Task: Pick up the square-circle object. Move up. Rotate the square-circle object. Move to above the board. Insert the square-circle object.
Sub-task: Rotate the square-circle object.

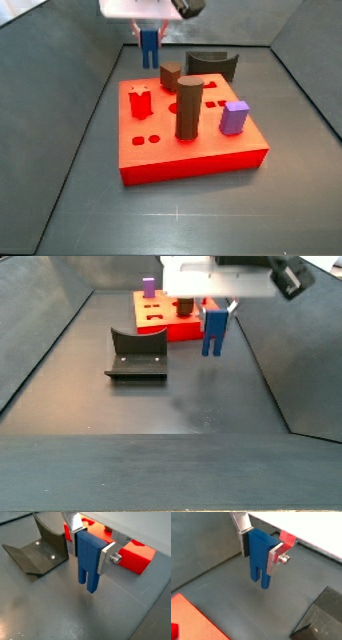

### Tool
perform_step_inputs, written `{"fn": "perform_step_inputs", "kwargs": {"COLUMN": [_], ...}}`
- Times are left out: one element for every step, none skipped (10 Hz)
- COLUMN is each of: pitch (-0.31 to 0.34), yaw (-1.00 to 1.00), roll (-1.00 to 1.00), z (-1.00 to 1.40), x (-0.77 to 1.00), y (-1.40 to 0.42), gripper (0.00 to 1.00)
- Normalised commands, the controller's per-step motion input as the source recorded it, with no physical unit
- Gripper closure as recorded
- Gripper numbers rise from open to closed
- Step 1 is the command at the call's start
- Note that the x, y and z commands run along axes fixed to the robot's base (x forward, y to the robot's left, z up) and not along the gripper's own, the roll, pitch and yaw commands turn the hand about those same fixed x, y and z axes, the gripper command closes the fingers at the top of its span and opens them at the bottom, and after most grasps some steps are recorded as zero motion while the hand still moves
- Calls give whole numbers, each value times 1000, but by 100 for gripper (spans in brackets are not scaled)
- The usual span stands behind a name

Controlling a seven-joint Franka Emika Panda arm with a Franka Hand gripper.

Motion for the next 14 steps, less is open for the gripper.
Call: {"fn": "perform_step_inputs", "kwargs": {"pitch": [-40, -36, -32, -26, -8, 5, 28, 38, 45, 51, 58, 65, 5, 5], "yaw": [-45, -43, -42, -41, -42, -42, -42, -43, -44, -45, -46, -47, 1000, 1000], "roll": [-30, -33, -35, -36, -38, -39, -40, -39, -37, -35, -33, -31, -2, -2], "z": [-535, -338, -194, 0, 1000, 1000, 1000, 918, 758, 530, 350, 168, 0, -12], "x": [23, 28, 33, 0, 0, -13, -31, -27, -23, -14, -12, -8, 0, 4], "y": [8, 8, 8, 0, 0, -1, -1, 1, 4, 7, 9, 11, 0, -4], "gripper": [100, 100, 100, 0, 0, 0, 0, 0, 0, 0, 0, 0, 0, 0]}}
